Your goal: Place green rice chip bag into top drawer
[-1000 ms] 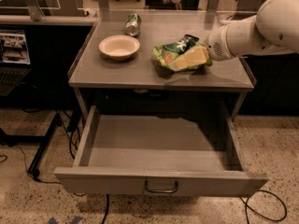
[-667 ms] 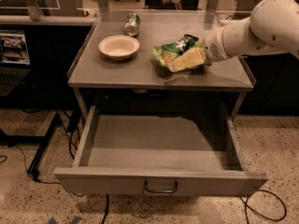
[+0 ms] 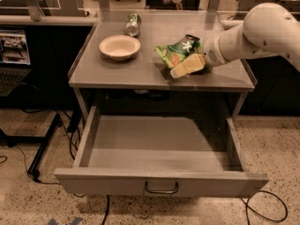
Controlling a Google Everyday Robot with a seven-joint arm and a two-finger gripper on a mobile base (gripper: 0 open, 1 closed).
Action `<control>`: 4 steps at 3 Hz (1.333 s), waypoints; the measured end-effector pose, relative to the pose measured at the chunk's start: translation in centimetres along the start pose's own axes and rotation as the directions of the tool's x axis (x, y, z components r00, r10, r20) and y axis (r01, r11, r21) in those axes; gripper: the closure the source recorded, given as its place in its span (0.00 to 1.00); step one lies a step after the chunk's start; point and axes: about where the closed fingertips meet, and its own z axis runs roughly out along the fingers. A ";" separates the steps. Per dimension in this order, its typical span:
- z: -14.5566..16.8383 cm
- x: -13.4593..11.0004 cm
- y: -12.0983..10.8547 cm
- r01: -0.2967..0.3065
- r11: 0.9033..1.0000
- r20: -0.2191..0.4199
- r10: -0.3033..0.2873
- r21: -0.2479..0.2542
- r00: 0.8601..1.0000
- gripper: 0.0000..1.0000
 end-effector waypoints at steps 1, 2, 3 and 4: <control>1.2 1.8 -0.4 -0.014 1.000 -0.050 0.014 0.008 0.999 0.00; 1.4 1.7 -0.1 -0.004 1.000 -0.050 0.003 -0.006 0.999 0.02; 1.4 1.7 -0.1 -0.004 1.000 -0.050 0.003 -0.006 0.999 0.24; 1.4 1.7 -0.1 -0.004 1.000 -0.050 0.003 -0.006 0.999 0.47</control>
Offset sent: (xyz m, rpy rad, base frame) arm 0.0026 -0.0050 -0.0194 -0.0283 0.0358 -0.0180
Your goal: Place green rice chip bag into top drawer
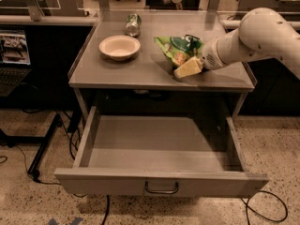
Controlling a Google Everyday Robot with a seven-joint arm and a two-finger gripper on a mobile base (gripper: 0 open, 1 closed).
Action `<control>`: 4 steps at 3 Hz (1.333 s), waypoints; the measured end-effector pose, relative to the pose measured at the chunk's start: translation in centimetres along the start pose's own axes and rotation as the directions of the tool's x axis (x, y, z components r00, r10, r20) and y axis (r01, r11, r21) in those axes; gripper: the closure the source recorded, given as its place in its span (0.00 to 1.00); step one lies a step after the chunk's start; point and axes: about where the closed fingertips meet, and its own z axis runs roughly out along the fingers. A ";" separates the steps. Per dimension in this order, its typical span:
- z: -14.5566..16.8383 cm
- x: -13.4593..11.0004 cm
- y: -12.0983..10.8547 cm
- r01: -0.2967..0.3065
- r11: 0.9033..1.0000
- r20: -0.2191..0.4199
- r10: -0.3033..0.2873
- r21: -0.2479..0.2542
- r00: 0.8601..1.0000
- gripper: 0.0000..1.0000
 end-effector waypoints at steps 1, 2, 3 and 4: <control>0.0 0.0 0.0 0.000 1.000 0.000 0.000 0.000 1.000 0.71; 0.0 0.0 0.0 0.000 1.000 0.000 0.000 0.000 1.000 0.94; 0.0 0.0 0.0 0.000 1.000 0.000 0.000 0.000 1.000 1.00; 0.0 0.0 0.0 0.000 1.000 0.000 0.000 0.000 1.000 1.00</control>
Offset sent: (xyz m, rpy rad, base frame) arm 0.0000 0.0000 0.0000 0.0000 0.0000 0.0000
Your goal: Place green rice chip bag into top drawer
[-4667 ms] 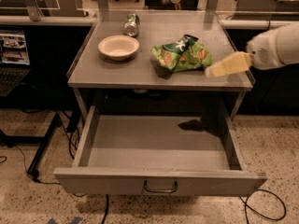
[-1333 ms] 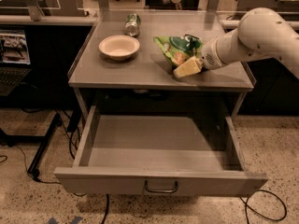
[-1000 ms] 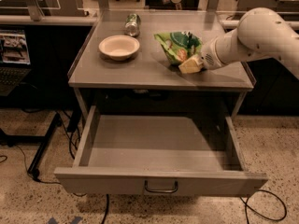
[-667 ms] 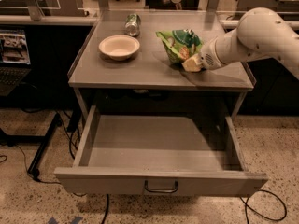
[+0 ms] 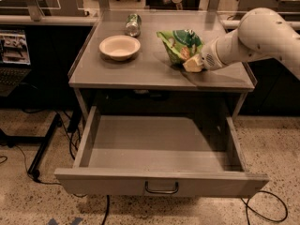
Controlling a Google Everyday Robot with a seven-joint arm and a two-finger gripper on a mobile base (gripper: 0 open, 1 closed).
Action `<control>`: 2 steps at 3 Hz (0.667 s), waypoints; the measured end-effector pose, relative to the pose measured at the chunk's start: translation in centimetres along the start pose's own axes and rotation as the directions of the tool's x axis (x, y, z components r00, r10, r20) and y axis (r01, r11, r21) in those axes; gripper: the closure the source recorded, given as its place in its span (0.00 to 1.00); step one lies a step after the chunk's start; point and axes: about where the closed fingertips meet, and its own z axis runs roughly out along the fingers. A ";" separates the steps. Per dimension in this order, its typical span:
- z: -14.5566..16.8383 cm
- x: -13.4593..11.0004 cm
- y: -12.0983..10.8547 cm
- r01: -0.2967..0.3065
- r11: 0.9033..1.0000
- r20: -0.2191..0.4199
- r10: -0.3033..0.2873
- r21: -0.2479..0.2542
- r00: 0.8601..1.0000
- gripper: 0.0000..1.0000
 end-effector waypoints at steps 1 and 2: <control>-0.9 0.9 0.4 0.026 1.000 -0.030 -0.027 -0.002 0.999 1.00; -3.2 2.3 0.7 0.037 0.999 -0.062 -0.036 0.017 0.997 1.00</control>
Offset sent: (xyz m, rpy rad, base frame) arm -0.0604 -0.0478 0.0132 -0.1172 0.0197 -0.0148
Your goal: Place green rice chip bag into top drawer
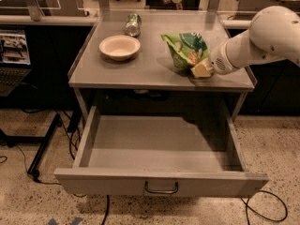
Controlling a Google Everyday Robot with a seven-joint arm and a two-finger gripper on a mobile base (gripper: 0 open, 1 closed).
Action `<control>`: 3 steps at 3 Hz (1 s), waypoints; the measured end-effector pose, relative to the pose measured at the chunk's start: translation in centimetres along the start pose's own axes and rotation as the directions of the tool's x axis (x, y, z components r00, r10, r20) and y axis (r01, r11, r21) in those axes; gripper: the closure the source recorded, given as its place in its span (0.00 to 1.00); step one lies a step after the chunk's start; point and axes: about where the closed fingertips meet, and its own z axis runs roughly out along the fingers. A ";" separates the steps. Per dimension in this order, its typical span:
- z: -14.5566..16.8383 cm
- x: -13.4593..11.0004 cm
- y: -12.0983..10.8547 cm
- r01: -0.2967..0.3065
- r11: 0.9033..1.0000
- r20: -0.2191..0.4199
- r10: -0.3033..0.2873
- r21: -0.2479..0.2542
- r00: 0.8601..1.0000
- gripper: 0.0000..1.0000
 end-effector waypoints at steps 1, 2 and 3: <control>-2.4 0.9 0.4 0.001 1.000 -0.009 0.000 0.022 1.000 1.00; -4.5 1.3 0.8 0.002 0.999 -0.005 -0.002 0.043 1.000 1.00; -6.2 1.7 1.3 -0.013 0.998 0.007 0.013 0.053 1.000 1.00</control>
Offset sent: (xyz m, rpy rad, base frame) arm -0.0561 -0.0379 0.0395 -0.0330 -0.0451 -0.0516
